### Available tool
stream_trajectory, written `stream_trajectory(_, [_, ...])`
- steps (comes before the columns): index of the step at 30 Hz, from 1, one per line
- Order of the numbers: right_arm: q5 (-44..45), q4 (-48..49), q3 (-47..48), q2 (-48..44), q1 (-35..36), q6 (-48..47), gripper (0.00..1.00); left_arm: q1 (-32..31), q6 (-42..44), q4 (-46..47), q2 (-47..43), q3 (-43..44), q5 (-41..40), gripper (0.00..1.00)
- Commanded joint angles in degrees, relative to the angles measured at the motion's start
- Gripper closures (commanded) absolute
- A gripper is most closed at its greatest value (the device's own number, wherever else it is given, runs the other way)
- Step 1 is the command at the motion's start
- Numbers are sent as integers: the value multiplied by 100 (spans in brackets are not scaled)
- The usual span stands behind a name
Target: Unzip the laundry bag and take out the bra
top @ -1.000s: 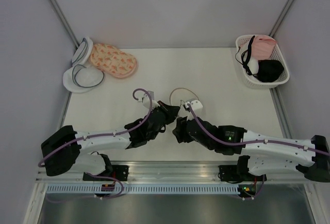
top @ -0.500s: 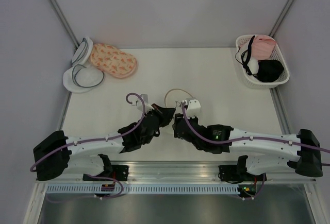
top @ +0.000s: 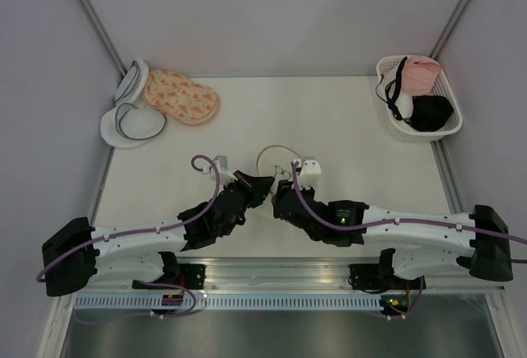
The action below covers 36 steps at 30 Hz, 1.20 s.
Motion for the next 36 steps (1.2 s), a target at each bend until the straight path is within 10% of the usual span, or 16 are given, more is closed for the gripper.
stream_trajectory(1, [-111,132,-62,-238,145,58,47,-62,-161,291,-146,-50,-109,98])
stream_trajectory(16, [-806,668,-440,-301,234,5,66,-62,411,1003,-199,-287,207,98])
stream_trajectory(25, [-586,546,-326,-222,-64,-232,51,-167,464,1293,-190,-446,621,98])
stream_trajectory(32, [-112,0,-334,-151,-144,75,95,-255,393,1119,-567,-683,507,98])
stream_trajectory(36, [38,-438,-378,-300,-144,225,99,-264,507,714,-892,-736,454,98])
